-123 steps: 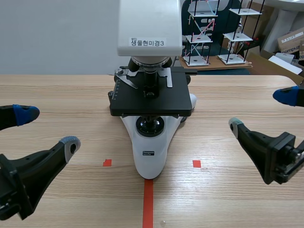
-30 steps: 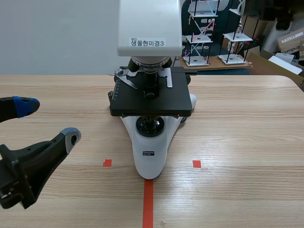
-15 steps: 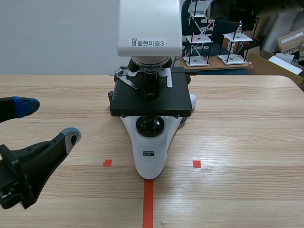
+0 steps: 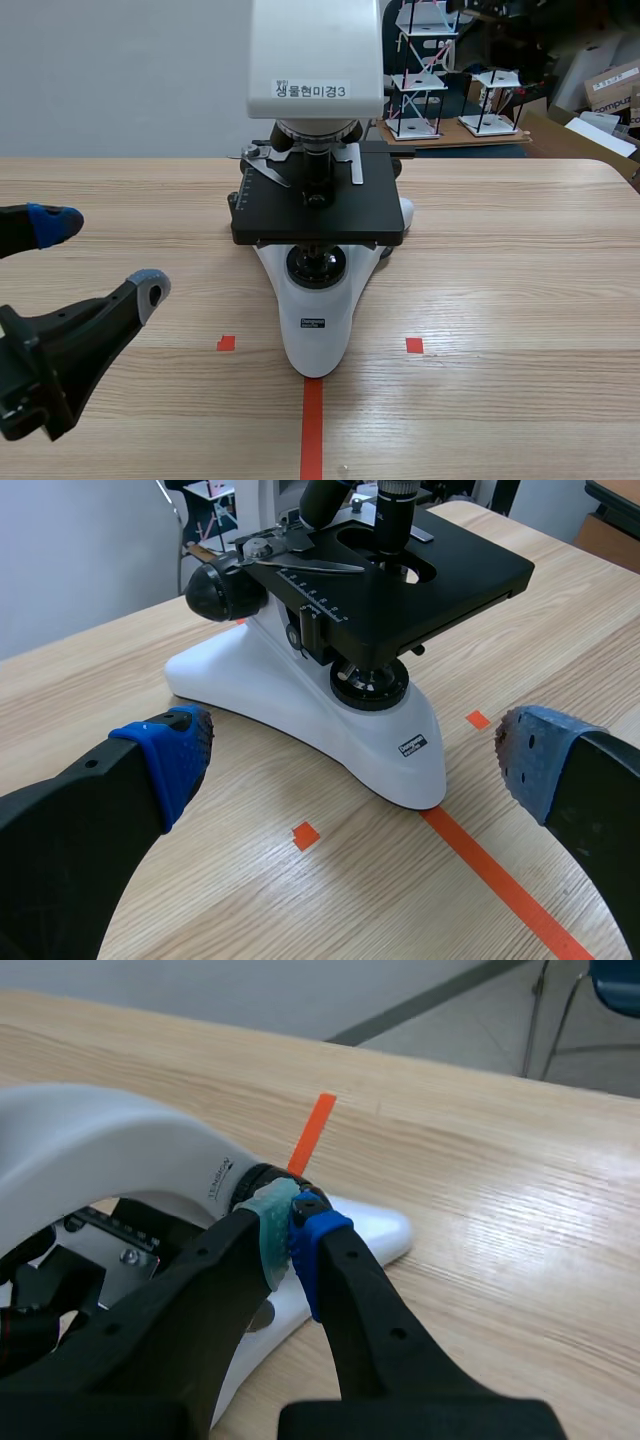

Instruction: Point at the coarse focus knob

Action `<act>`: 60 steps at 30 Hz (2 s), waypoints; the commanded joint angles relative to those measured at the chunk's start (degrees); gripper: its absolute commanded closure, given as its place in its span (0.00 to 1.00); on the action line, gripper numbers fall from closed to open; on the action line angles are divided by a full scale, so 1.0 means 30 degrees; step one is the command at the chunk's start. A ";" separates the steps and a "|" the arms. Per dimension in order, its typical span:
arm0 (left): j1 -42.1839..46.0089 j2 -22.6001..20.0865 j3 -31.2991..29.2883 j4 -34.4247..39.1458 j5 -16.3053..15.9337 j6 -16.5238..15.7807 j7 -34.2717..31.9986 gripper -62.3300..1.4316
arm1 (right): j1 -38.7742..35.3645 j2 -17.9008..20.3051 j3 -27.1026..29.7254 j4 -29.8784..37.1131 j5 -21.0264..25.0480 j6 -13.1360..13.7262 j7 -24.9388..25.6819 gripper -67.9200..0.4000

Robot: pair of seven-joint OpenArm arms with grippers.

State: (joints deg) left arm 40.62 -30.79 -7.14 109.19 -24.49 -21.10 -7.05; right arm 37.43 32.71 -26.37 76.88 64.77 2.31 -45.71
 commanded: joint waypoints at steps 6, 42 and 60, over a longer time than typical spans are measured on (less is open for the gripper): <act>0.0051 0.0087 0.0022 0.0379 -0.0124 -0.0015 -0.0204 0.04 | 0.0481 0.0197 0.0226 0.0350 0.0138 0.0015 0.0270 0.97; 0.0051 0.0087 0.0015 0.0379 -0.0124 -0.0015 -0.0226 0.04 | 0.0481 0.0197 0.0226 0.0350 0.0138 0.0022 0.0328 0.97; 0.0051 0.0087 0.0015 0.0379 -0.0124 -0.0015 -0.0277 0.04 | 0.0481 0.0197 0.0226 0.0350 0.0138 0.0022 0.0357 0.97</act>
State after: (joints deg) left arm 40.62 -30.79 -7.14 109.19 -24.49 -21.10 -7.05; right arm 37.41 32.73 -26.37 76.88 64.77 2.35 -45.50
